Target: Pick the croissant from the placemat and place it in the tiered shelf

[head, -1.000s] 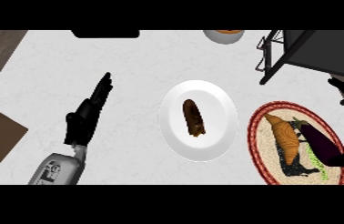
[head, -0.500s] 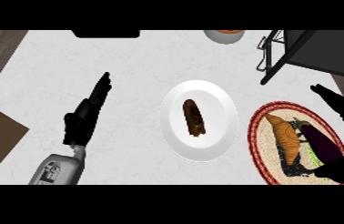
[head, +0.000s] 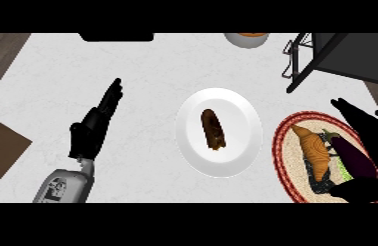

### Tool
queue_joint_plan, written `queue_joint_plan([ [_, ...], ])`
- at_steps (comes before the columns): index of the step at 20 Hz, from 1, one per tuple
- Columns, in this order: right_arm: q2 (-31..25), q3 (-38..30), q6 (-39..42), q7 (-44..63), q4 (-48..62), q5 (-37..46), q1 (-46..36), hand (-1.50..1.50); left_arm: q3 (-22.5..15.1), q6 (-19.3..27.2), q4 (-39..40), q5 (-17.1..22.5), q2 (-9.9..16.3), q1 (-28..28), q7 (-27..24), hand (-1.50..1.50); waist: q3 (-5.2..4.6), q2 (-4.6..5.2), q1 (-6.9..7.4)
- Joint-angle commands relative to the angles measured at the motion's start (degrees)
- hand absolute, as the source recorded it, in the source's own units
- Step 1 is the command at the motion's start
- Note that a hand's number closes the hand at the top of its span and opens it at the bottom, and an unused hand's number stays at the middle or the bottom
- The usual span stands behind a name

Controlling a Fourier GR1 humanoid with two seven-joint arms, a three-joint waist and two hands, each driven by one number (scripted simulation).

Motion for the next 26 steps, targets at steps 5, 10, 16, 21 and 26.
queue_joint_plan([
  [5,6.79,-2.70,4.18,-0.80,0.52,4.88,-0.65,-1.50,3.35,-2.40,-0.63,-1.17,-0.90,0.78,-0.33,0.00,0.02,0.01,0.07],
  [10,9.43,-3.23,6.94,1.06,-0.21,7.59,-1.43,-1.50,3.85,-2.64,3.73,-3.28,-2.63,-2.65,-1.83,0.00,0.01,0.03,-0.04],
  [16,14.10,0.22,1.73,-5.66,9.63,16.05,-2.79,-1.50,4.38,-3.58,3.63,-4.15,-3.56,-0.86,-3.41,0.00,0.02,0.08,0.16],
  [21,14.75,-2.04,5.75,-5.15,8.07,17.14,-1.60,-1.50,4.31,-4.13,0.33,-5.37,-4.28,-1.90,1.61,0.00,0.02,0.04,0.02],
  [26,14.44,-3.28,-0.21,-12.05,10.79,21.49,5.20,-1.50,4.54,-4.13,0.67,-6.24,-4.87,1.18,-2.11,0.00,0.03,0.01,-0.08],
])
